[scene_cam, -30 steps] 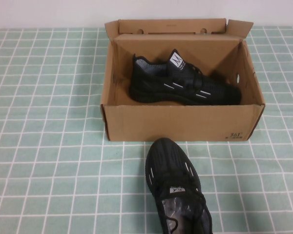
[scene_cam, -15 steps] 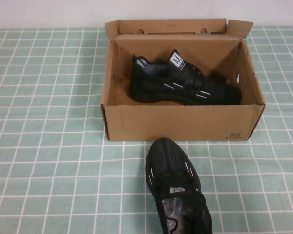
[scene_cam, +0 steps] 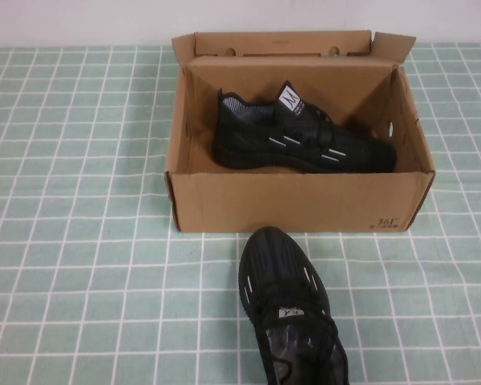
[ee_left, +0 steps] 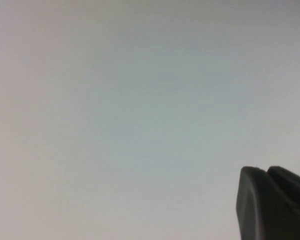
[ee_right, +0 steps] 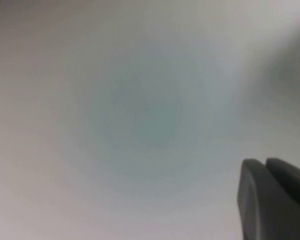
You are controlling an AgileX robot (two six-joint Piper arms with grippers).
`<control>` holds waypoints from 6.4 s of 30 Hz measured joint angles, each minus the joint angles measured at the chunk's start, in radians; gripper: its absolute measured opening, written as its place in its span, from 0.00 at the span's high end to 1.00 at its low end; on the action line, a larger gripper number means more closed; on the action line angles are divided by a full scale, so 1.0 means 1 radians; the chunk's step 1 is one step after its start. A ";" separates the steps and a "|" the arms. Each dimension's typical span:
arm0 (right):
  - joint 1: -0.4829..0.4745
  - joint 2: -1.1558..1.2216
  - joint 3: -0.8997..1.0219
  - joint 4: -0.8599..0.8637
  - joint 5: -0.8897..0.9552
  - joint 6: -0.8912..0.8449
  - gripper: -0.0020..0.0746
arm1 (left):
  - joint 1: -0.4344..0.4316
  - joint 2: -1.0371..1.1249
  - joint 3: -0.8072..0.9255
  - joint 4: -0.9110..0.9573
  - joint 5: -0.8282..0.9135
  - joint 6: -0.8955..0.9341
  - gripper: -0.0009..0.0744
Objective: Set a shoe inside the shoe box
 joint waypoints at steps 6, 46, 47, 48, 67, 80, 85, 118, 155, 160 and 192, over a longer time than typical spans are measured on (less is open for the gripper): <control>0.000 0.240 -0.185 0.009 0.461 -0.005 0.98 | 0.000 0.221 -0.151 0.007 0.405 -0.018 0.99; 0.818 1.381 -0.596 -0.070 1.149 -0.075 0.81 | 0.000 0.581 -0.164 0.064 0.958 -0.018 0.99; 0.831 1.394 -0.604 -0.072 1.151 -0.064 0.77 | 0.000 0.581 -0.164 0.062 0.958 -0.018 0.99; 0.841 1.408 -0.608 -0.072 1.149 -0.050 0.71 | 0.000 0.581 -0.164 0.060 0.958 -0.018 0.99; 0.850 1.661 -0.616 -0.039 1.031 0.015 0.45 | 0.000 0.581 -0.164 0.036 0.989 -0.018 0.99; 0.850 1.713 -0.625 -0.054 1.047 -0.012 0.91 | 0.000 0.581 -0.164 0.029 1.003 -0.018 0.99; 0.850 1.696 -0.626 -0.064 1.085 -0.038 0.93 | 0.000 0.581 -0.164 0.029 1.003 -0.018 0.99; 0.857 1.316 -0.933 -0.411 1.419 -0.300 0.96 | 0.000 0.667 -0.164 -1.181 0.907 0.506 0.99; 0.857 1.316 -0.933 -0.449 1.420 -0.289 0.96 | 0.000 0.984 -0.237 -1.604 1.170 1.049 0.68; 0.857 1.316 -0.933 -0.449 1.420 -0.289 0.96 | 0.000 0.984 -0.237 -1.604 1.173 1.005 0.68; 0.857 1.316 -0.933 -0.444 1.420 -0.263 0.96 | 0.000 0.984 -0.393 -1.546 1.152 0.950 0.10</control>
